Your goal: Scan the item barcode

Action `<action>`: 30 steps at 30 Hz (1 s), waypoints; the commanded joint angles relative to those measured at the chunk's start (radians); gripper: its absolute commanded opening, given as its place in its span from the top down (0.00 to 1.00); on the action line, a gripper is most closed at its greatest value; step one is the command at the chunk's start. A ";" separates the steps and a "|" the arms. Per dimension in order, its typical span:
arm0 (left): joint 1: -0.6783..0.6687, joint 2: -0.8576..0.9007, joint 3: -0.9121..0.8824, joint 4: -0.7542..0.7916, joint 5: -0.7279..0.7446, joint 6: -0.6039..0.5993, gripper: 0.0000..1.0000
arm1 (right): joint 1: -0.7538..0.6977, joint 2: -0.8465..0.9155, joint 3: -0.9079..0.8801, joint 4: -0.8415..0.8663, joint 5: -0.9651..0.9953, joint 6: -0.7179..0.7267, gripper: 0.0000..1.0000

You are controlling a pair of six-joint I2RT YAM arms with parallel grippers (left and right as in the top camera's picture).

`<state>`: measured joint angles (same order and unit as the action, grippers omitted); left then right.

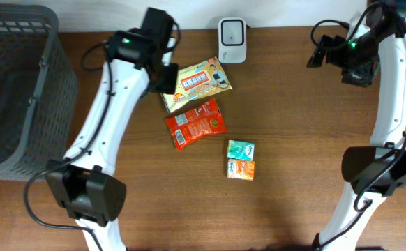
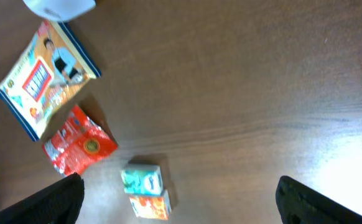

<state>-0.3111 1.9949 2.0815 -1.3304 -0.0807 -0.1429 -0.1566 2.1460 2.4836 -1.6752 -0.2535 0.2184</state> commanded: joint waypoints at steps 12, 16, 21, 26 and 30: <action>0.077 0.008 -0.377 0.198 0.171 -0.002 0.01 | 0.307 0.011 -0.220 0.165 -0.036 0.040 0.02; 0.084 0.008 -0.441 0.201 0.171 -0.002 0.00 | 0.431 0.016 -0.400 0.353 0.002 0.061 0.02; 0.112 0.008 -0.465 0.197 0.171 0.001 0.01 | 0.464 0.021 -0.587 0.510 -0.078 0.084 0.02; 0.138 0.008 -0.465 0.198 0.171 0.001 0.01 | 0.464 0.021 -0.769 0.710 -0.251 -0.042 0.00; 0.138 0.008 -0.465 0.198 0.171 0.001 0.01 | 0.464 0.021 -0.881 0.887 -0.377 -0.063 0.05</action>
<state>-0.1749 2.0010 1.6218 -1.1328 0.0757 -0.1471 0.3084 2.1685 1.6638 -0.8661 -0.4900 0.1989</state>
